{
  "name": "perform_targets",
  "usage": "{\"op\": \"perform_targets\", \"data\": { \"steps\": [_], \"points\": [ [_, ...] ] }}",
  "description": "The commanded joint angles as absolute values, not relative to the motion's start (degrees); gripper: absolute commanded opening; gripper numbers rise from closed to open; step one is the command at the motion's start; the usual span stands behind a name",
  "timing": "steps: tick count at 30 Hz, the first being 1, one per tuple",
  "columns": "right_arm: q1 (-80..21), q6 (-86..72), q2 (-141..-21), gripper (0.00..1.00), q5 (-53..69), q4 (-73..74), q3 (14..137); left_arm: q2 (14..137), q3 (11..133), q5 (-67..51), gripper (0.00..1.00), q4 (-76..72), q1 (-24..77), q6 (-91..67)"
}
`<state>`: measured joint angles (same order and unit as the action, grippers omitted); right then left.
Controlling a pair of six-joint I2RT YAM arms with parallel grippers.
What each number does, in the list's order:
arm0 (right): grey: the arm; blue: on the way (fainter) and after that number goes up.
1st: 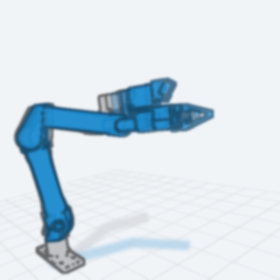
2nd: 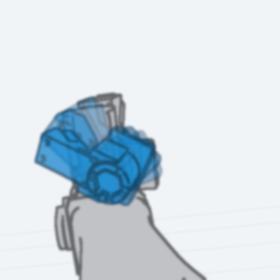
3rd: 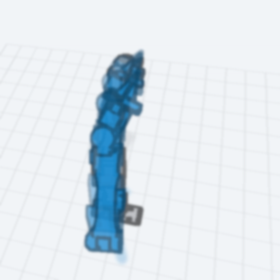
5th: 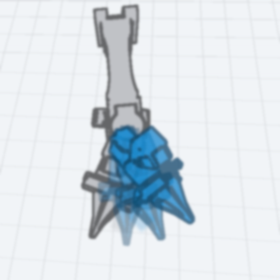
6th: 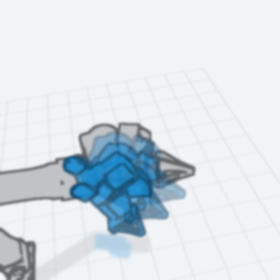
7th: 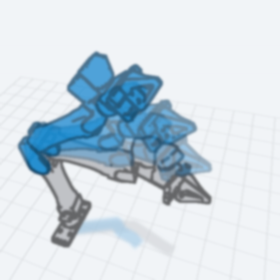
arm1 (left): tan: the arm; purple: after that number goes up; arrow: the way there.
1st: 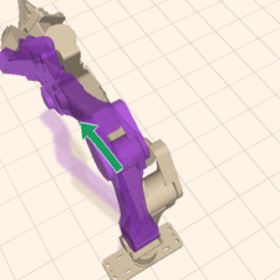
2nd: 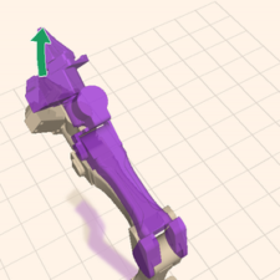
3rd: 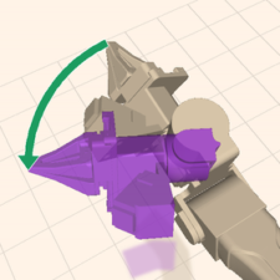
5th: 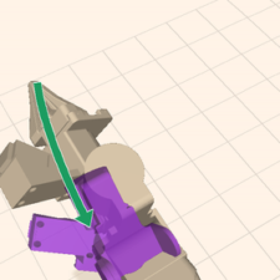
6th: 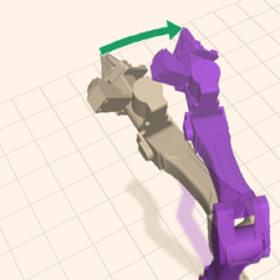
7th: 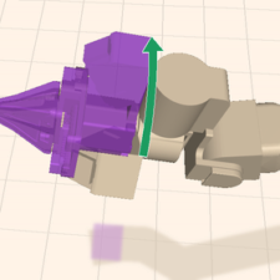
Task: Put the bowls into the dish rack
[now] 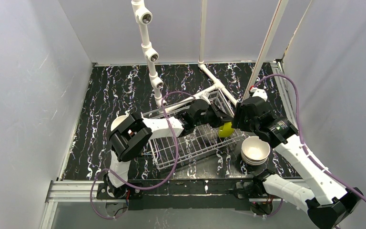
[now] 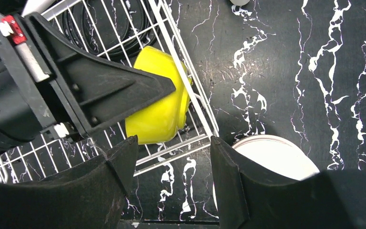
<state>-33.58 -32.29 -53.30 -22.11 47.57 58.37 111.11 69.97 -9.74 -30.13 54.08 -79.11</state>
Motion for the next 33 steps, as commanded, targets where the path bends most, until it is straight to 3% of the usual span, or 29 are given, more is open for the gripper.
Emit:
{"op": "perform_targets", "data": {
  "steps": [1,10,33],
  "points": [
    [-33.0,-32.8,-53.7,0.66,-21.5,48.8,60.0,110.5,67.1,-9.5,0.00,-40.4,53.5,-83.0],
    [-32.9,-33.1,-54.7,0.66,-18.0,47.1,60.4,107.8,61.8,-8.4,0.00,-40.7,52.8,-83.2],
    [-32.7,-33.2,-55.3,0.67,-16.9,46.1,60.6,102.5,52.0,-4.2,0.18,-36.1,52.1,-85.4]
  ]
}}
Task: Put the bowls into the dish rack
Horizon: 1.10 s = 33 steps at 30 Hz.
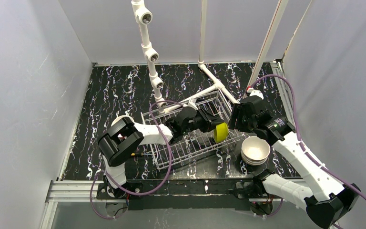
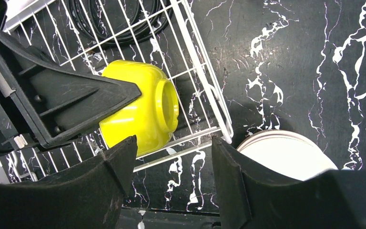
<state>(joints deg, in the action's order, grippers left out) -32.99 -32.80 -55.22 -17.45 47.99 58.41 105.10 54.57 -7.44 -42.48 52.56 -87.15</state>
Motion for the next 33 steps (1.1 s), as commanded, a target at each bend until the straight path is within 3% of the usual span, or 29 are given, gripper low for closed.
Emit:
{"op": "perform_targets", "data": {
  "steps": [1,17,27,33],
  "points": [
    [-32.7,-33.3,-55.3,0.67,-16.8,45.8,60.5,102.3,51.7,-4.1,0.20,-35.8,52.1,-85.5],
    [-32.6,-33.5,-55.2,0.68,-15.9,45.2,60.2,95.8,47.6,1.4,0.34,-29.6,52.0,-83.6],
    [-32.6,-33.5,-55.3,0.68,-16.1,45.3,60.6,87.8,49.5,4.4,0.55,-12.5,51.6,-78.2],
    [-32.5,-34.0,-54.8,0.68,-15.9,45.1,60.7,85.9,58.6,12.3,0.80,11.2,51.9,-73.0]
  ]
}}
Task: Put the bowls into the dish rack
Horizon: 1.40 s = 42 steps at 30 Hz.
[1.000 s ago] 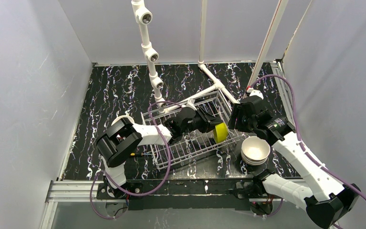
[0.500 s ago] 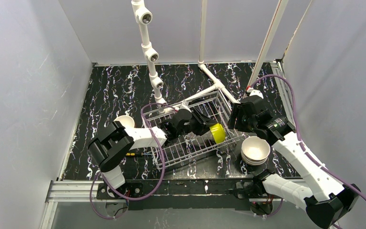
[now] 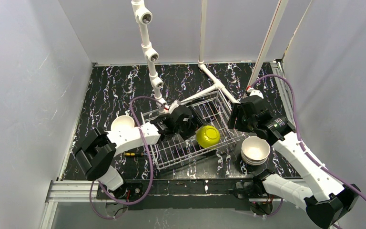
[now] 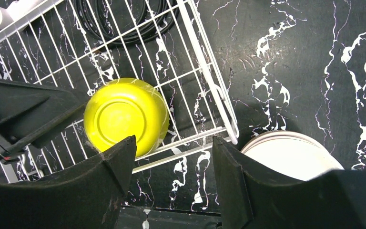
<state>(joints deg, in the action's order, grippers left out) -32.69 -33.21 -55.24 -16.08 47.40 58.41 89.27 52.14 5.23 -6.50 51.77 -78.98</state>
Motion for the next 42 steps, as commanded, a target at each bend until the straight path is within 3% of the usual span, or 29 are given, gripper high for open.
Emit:
{"op": "perform_targets", "data": {
  "steps": [1,6,12,24,42],
  "points": [
    [-32.6,-34.0,-54.8,0.68,-15.8,45.1,60.7,85.8,59.6,12.6,0.80,12.4,52.0,-71.9],
    [-32.5,-34.3,-54.9,0.68,-15.4,45.1,61.4,86.1,63.3,13.9,0.87,18.6,52.2,-65.0],
    [-32.5,-31.9,-53.8,0.68,-10.5,43.4,62.9,87.0,66.7,8.4,0.85,24.4,52.2,-50.9],
    [-32.4,-30.9,-53.7,0.68,-6.9,41.6,62.5,90.1,64.7,-5.4,0.80,14.2,52.1,-51.1],
    [-32.5,-31.1,-53.2,0.67,-7.7,41.2,61.1,100.6,71.4,-9.1,0.52,7.9,53.5,-51.9]
  ]
}}
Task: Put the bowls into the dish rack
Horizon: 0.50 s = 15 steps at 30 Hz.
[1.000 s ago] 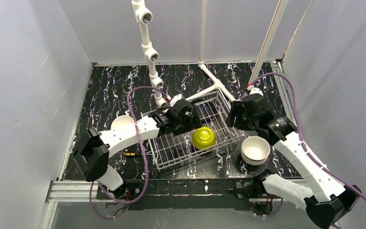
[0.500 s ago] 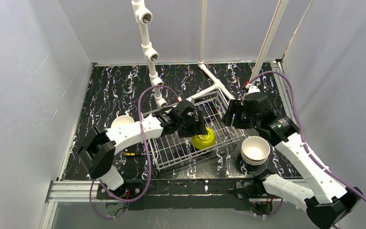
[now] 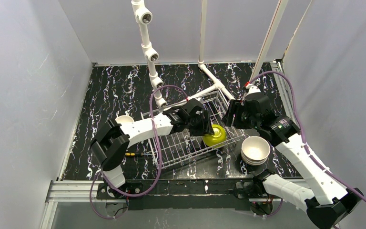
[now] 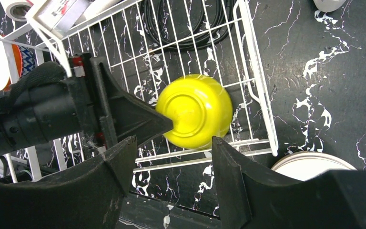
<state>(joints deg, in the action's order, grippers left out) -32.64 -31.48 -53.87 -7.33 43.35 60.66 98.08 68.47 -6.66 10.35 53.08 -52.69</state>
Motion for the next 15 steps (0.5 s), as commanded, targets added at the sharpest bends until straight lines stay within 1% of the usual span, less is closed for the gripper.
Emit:
{"op": "perform_targets", "data": {
  "steps": [1,7,15],
  "points": [
    [-32.5,-31.1,-53.2,0.67,-7.8,41.3,61.1,101.2,71.7,-9.4,0.50,7.4,53.4,-52.2],
    [-32.5,-31.3,-52.8,0.67,-8.1,41.5,60.9,104.0,73.3,-12.6,0.46,3.7,53.5,-53.5],
    [-32.4,-31.7,-52.3,0.67,-8.7,42.3,60.6,105.8,73.9,-15.7,0.45,2.2,53.5,-52.8]
  ]
}}
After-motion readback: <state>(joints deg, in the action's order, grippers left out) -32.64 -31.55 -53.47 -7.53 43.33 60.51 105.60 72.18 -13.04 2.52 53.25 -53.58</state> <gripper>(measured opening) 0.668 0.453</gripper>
